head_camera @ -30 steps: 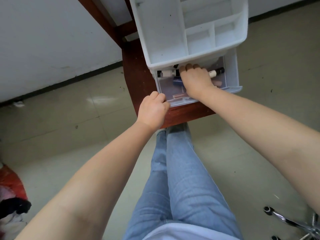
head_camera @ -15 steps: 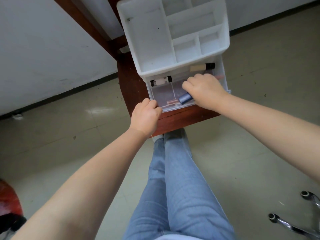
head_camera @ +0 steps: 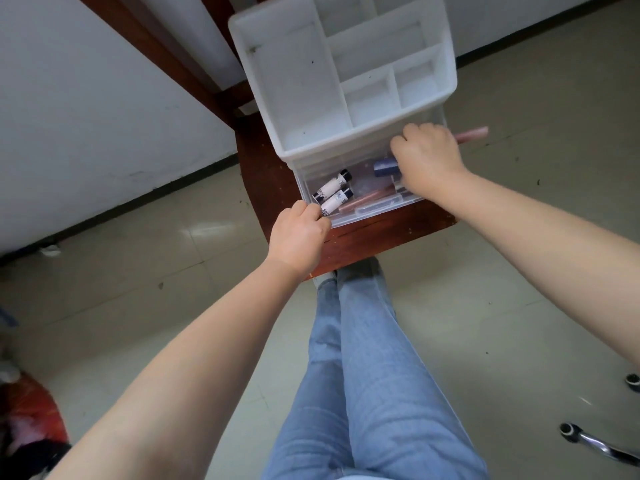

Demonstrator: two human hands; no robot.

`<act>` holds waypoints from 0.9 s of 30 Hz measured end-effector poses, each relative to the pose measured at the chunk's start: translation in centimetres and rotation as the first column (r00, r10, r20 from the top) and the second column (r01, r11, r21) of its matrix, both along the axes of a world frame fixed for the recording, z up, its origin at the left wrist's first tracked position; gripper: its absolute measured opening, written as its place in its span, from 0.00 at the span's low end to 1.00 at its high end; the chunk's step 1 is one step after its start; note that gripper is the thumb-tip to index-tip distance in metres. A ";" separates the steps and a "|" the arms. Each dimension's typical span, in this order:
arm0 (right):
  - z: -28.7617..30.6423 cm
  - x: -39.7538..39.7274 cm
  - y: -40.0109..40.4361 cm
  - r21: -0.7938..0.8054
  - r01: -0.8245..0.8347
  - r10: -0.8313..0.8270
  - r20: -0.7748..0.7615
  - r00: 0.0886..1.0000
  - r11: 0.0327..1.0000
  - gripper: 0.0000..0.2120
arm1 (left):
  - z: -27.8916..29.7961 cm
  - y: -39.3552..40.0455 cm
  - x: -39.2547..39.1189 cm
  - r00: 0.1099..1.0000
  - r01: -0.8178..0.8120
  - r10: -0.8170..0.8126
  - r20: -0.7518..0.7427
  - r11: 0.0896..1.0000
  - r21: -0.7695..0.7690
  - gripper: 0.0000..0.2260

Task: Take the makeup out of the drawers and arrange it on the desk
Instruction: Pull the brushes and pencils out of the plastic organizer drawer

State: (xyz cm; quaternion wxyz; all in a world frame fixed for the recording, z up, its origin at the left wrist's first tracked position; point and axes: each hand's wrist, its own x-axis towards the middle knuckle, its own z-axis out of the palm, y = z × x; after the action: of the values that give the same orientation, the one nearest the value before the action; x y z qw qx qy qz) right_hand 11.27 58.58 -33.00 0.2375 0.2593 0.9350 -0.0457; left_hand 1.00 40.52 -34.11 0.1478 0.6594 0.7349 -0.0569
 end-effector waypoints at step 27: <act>-5.9 7.2 -4.9 0.187 -0.085 0.143 -0.328 0.934 0.979 0.13 | -1.7 8.1 -0.2 0.938 -0.222 0.326 0.117 0.825 -0.520 0.14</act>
State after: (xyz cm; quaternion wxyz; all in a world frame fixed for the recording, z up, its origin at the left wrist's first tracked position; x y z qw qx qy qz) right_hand 18.50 53.72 -38.92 0.0519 0.2119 0.9759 0.0039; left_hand 0.82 48.66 -35.80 0.3931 0.4879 0.7635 -0.1561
